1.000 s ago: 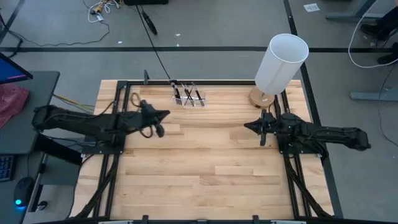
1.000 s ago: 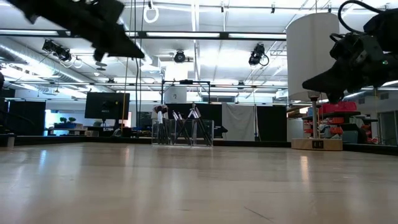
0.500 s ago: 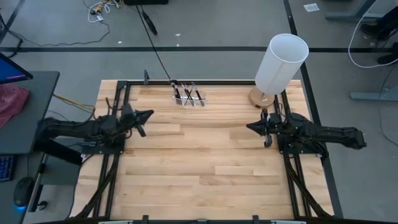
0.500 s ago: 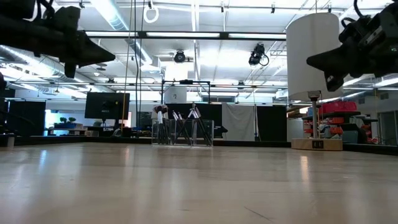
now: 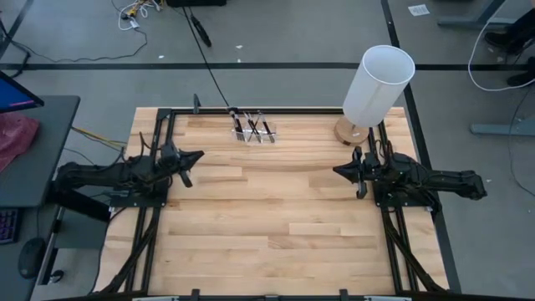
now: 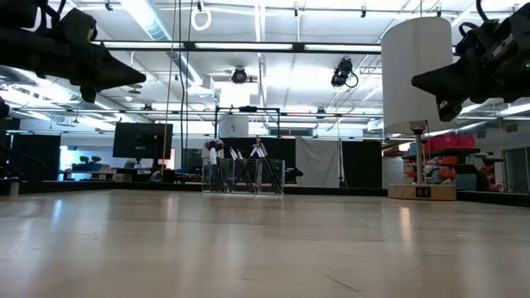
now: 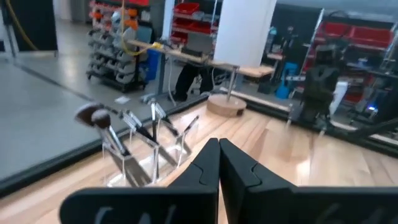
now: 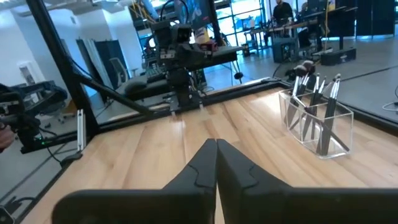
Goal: Put items in baskets/containers
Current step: Return to Home Position
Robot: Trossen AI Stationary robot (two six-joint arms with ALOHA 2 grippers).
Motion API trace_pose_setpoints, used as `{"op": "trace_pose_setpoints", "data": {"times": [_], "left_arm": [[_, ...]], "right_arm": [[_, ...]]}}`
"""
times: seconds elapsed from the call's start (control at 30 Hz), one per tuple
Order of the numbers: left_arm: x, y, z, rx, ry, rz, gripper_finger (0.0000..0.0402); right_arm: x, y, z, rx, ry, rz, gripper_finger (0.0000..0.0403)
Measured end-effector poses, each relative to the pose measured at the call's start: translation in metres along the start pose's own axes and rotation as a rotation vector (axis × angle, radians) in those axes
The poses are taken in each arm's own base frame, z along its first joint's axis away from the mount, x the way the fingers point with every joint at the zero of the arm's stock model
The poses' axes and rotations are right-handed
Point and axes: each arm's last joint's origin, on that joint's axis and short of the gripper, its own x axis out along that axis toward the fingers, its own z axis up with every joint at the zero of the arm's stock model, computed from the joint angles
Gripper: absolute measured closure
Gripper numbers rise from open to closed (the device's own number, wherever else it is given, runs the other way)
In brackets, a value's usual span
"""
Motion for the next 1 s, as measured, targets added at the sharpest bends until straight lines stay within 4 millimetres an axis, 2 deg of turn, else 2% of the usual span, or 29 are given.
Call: {"op": "trace_pose_setpoints", "data": {"times": [0.17,0.33,0.53,0.7,1.0], "left_arm": [[-0.008,0.003,0.002,0.014,-0.022,-0.078,0.04],[-0.007,0.001,-0.001,0.029,0.011,-0.13,0.04],[-0.001,-0.003,-0.02,0.008,-0.041,-0.263,0.0401],[-0.001,-0.006,-0.023,0.034,-0.017,-0.361,0.0401],[-0.002,-0.007,-0.025,0.091,0.003,-0.44,0.0401]], "right_arm": [[0.0,0.0,0.0,0.0,0.0,0.003,0.0387],[0.0,0.0,0.0,0.0,0.0,0.003,0.0389],[0.0,0.0,0.0,0.0,0.0,0.003,0.039],[0.0,0.0,0.0,0.0,0.0,0.003,0.039],[0.0,0.0,0.0,0.0,-0.002,0.003,0.039]]}}
